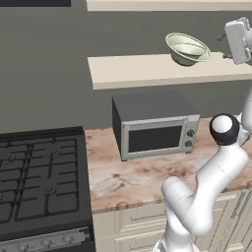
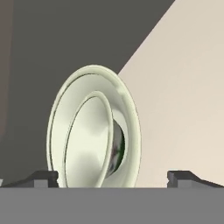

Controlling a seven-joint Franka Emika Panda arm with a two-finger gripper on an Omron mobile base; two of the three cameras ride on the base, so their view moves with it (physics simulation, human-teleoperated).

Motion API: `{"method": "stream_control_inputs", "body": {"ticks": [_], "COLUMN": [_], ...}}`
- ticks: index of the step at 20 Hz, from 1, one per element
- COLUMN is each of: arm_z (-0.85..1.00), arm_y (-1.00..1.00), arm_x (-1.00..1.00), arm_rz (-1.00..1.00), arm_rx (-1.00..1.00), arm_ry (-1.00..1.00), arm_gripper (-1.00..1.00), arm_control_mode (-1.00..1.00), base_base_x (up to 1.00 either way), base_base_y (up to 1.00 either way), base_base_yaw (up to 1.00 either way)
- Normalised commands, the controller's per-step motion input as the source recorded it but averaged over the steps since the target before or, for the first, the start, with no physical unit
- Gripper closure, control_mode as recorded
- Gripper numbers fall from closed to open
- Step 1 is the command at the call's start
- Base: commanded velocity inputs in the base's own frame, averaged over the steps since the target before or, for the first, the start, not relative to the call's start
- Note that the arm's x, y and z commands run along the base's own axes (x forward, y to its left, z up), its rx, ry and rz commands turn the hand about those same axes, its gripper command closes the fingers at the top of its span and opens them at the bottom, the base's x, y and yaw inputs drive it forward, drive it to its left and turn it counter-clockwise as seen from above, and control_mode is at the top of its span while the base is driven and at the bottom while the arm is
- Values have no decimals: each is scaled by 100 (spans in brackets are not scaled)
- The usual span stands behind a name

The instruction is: Pick up the bowls on the counter and stack them on top of one another in the open cabinet. Place the smaller bowl on top of the larger bowl.

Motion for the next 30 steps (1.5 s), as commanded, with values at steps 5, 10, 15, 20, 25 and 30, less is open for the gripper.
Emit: {"method": "stream_control_inputs", "body": {"ticks": [5, 10, 15, 20, 25, 30], "arm_z": [-23, -30, -15, 1, 0, -3], "arm_y": [21, 34, 30, 8, 0, 2], "arm_x": [0, 0, 0, 0, 0, 0], "arm_rz": [3, 5, 5, 5, 4, 3], "arm_rx": [0, 0, 0, 0, 2, 7], "arm_ry": [0, 3, 1, 0, 0, 1], "arm_gripper": [-100, -100, -100, -100, -100, -100], "arm_control_mode": [-100, -100, -100, -100, -100, -100], "base_base_x": [0, 0, 0, 0, 0, 0], "base_base_y": [0, 0, 0, 0, 0, 0], "base_base_yaw": [0, 0, 0, 0, 0, 0]}}
